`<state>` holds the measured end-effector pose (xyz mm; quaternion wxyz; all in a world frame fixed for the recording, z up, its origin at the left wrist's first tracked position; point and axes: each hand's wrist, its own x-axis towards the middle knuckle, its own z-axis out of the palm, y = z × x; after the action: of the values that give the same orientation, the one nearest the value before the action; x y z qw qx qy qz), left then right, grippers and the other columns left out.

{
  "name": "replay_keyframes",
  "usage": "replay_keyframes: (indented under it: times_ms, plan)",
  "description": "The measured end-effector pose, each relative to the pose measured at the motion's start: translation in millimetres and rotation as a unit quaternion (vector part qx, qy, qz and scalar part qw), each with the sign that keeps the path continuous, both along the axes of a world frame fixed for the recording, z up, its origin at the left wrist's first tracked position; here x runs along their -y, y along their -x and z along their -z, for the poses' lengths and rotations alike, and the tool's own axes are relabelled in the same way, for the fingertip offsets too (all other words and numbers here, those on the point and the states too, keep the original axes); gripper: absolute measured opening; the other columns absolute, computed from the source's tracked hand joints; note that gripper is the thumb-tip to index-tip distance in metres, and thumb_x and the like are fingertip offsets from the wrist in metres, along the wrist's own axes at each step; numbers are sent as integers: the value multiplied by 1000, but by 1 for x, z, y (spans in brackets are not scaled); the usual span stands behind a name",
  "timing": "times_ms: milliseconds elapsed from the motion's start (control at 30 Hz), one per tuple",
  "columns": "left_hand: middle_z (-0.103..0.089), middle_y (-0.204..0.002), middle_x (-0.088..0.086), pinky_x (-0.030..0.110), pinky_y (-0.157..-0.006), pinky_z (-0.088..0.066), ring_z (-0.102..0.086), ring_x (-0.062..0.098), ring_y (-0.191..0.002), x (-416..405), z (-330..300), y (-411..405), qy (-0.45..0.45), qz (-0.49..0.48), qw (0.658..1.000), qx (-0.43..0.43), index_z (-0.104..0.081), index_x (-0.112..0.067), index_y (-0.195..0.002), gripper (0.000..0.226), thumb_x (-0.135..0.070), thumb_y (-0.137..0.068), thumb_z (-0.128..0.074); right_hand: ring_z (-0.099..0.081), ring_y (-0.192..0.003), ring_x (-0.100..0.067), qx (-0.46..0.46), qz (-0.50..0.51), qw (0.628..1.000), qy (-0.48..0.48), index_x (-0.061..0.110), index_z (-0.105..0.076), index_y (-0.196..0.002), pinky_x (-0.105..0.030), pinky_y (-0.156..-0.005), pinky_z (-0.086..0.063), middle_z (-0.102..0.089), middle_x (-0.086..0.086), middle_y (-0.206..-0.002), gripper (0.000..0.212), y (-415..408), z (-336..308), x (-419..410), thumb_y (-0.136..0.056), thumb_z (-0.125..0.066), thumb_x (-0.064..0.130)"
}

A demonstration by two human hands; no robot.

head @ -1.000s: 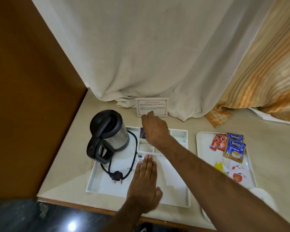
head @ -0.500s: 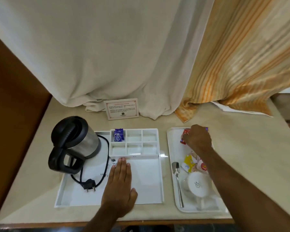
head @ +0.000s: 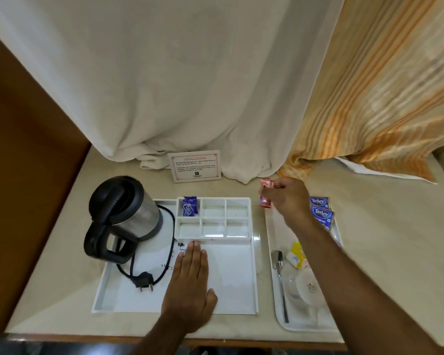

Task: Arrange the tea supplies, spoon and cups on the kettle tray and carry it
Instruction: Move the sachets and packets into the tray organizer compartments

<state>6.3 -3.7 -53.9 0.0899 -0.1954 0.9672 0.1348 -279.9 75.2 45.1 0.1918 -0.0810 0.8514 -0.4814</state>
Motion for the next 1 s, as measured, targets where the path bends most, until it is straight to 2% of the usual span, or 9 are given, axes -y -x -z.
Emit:
replay_keyframes:
  times_ms: [67,267,467,633,700,767,833,900,1000]
  plan:
    - [13,-161,18,46,-118,2,18,29,-148,0,-1,0,1,-1,1000,4,3,-4,-153,89,-43,-85,-38,-65,-58,-4,0,-55,997,53,26,-70,-61,-20,-53,-49,-68,11,-59,17,-20,-3,25,-65,-85,21]
    - [12,-162,15,45,-118,4,18,27,-149,1,-1,1,0,-8,1000,7,4,-6,-153,90,-45,-85,-39,-63,-64,-6,-77,-199,977,-11,23,-72,-77,-25,-62,-52,-70,9,-71,9,-62,14,79,-74,-81,25]
    - [26,-159,11,46,-119,6,27,24,-146,0,-3,1,-1,-8,1000,13,17,-11,-150,88,-49,-86,-30,-64,-89,-19,-178,-220,956,-82,17,-65,-118,-32,-79,-55,-63,-3,-114,44,-62,23,75,-76,-77,26]
    - [1,-162,20,47,-117,-5,3,34,-150,2,-3,-2,-8,3,1000,-20,-9,-1,-153,89,-42,-82,-44,-63,-95,-25,-212,-178,958,-70,16,-62,-121,-36,-84,-53,-59,-9,-119,46,-20,5,24,-77,-74,19]
    - [-3,-162,21,45,-116,-6,-1,34,-150,1,-1,-2,-4,12,1000,-23,-10,0,-152,90,-41,-81,-46,-56,-109,-33,-243,-190,934,-183,16,-61,-122,-41,-92,-47,-59,-13,-121,48,16,-4,-12,-75,-72,18]
    - [-2,-162,20,44,-116,-6,1,33,-150,1,0,-2,1,10,1000,-25,-6,-2,-152,90,-41,-81,-45,-48,-115,-35,-249,-250,843,-407,22,-52,-129,-44,-95,-41,-54,-9,-126,62,49,-13,-46,-71,-73,25]
    - [-2,-162,20,44,-116,-6,1,34,-150,0,1,-2,9,8,1000,-23,-6,-2,-152,90,-41,-80,-44,-45,-120,-35,-182,-303,784,-511,22,-39,-139,-46,-98,-39,-46,-8,-134,83,70,-12,-74,-65,-78,25]
    - [-5,-161,21,44,-116,-6,-2,35,-150,0,1,-2,13,8,1000,-21,-9,-1,-152,89,-40,-80,-44,-44,-126,-34,-102,-321,807,-485,19,-32,-145,-44,-100,-42,-43,-11,-140,91,80,-5,-89,-66,-78,20]
    - [-4,-161,21,42,-116,-4,-4,36,-149,0,1,-1,16,6,1000,-22,-9,-2,-152,88,-41,-80,-42,-54,-113,-30,-120,-308,822,-463,18,-52,-124,-39,-84,-51,-56,-8,-116,66,85,3,-95,-63,-78,19]
